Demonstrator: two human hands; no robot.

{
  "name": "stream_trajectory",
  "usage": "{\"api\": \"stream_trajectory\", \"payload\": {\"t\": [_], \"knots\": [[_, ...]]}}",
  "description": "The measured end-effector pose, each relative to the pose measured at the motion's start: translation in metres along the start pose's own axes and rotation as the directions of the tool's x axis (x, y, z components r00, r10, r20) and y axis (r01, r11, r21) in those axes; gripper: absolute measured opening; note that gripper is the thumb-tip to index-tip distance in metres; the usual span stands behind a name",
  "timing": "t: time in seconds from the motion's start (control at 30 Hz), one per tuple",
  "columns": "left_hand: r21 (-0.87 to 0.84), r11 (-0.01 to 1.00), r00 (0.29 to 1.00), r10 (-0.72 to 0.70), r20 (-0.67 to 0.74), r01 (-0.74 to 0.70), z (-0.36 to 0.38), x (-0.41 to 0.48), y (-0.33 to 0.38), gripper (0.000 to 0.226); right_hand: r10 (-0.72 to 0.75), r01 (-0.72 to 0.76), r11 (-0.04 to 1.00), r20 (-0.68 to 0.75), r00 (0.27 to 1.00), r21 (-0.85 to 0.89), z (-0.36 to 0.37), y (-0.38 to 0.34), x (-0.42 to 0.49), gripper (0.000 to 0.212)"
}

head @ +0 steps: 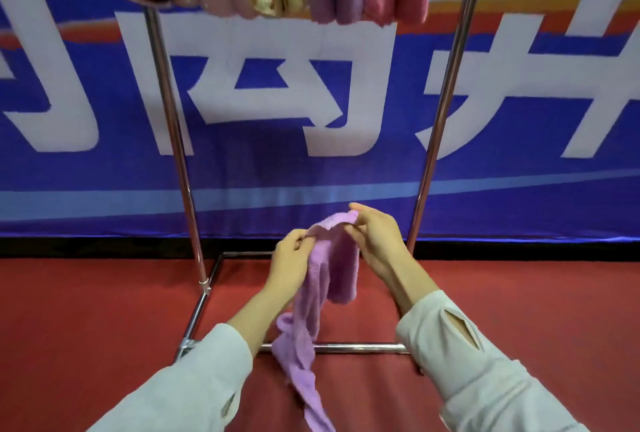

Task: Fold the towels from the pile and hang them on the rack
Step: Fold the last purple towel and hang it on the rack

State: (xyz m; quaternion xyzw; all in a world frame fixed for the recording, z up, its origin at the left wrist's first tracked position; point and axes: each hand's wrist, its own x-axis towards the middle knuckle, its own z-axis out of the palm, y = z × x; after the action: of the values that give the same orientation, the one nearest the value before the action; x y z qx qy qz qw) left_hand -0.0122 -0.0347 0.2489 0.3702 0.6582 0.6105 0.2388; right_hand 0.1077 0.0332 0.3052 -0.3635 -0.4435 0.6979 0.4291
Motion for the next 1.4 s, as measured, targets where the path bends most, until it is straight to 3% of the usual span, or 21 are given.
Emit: {"api": "stream_trajectory", "payload": {"t": [0.1,0.17,0.23,0.37,0.5,0.57,0.7,0.87,0.93,1.0,1.1,1.17,1.3,1.4], "knots": [[-0.145,0.987,0.99,0.048,-0.133,-0.068,-0.004,-0.01,0.048,0.008,-0.17,0.167,0.936,0.016,0.985,-0.311,0.007,-0.024,-0.023,0.037],[-0.152,0.978,0.982,0.119,-0.144,-0.14,-0.004,-0.02,0.075,0.01,-0.252,0.254,0.863,0.063,0.966,-0.438,0.011,-0.033,-0.037,0.027],[-0.168,0.972,0.981,0.147,-0.126,-0.167,-0.005,-0.03,0.094,0.008,-0.299,0.304,0.808,0.092,0.95,-0.504,0.014,-0.04,-0.052,0.008],[-0.165,0.974,0.983,0.139,-0.122,-0.158,-0.015,-0.041,0.112,0.009,-0.421,0.386,0.71,0.085,0.903,-0.589,0.01,-0.047,-0.068,0.012],[-0.104,0.98,0.985,0.171,-0.008,-0.171,-0.018,-0.05,0.114,0.006,-0.39,0.437,0.787,0.197,0.899,-0.436,-0.003,-0.043,-0.081,0.007],[-0.056,0.981,0.981,0.188,0.046,-0.185,-0.017,-0.051,0.111,0.003,-0.425,0.48,0.774,0.223,0.877,-0.413,-0.007,-0.044,-0.082,0.003],[0.107,0.979,0.979,0.159,0.129,-0.173,-0.015,-0.049,0.097,0.007,-0.46,0.468,0.829,0.102,0.882,-0.307,-0.013,-0.052,-0.081,0.014],[0.19,0.971,0.99,0.141,0.026,-0.143,-0.021,-0.045,0.071,0.014,-0.401,0.372,0.888,-0.06,0.914,-0.272,-0.025,-0.062,-0.075,0.017],[0.14,0.977,0.986,0.167,-0.016,-0.164,-0.022,-0.043,0.07,0.014,-0.346,0.323,0.895,-0.022,0.938,-0.309,-0.03,-0.064,-0.076,0.014],[0.051,0.983,0.984,0.176,-0.009,-0.175,-0.02,-0.044,0.078,0.018,-0.305,0.328,0.874,0.119,0.945,-0.358,-0.034,-0.063,-0.081,0.003],[-0.103,0.977,0.98,0.194,0.05,-0.188,-0.013,-0.05,0.097,0.02,-0.197,0.34,0.8,0.317,0.928,-0.495,-0.036,-0.059,-0.082,0.035],[-0.135,0.972,0.973,0.207,0.101,-0.192,-0.009,-0.054,0.105,0.017,-0.191,0.387,0.747,0.383,0.904,-0.54,-0.032,-0.054,-0.082,0.026],[-0.108,0.971,0.963,0.226,0.15,-0.211,-0.008,-0.055,0.105,0.015,-0.223,0.36,0.857,0.364,0.904,-0.368,-0.03,-0.054,-0.085,0.015],[0.0,0.97,0.955,0.238,0.177,-0.242,-0.008,-0.055,0.096,0.012,-0.269,0.387,0.843,0.331,0.905,-0.373,-0.028,-0.052,-0.086,0.019]]}}
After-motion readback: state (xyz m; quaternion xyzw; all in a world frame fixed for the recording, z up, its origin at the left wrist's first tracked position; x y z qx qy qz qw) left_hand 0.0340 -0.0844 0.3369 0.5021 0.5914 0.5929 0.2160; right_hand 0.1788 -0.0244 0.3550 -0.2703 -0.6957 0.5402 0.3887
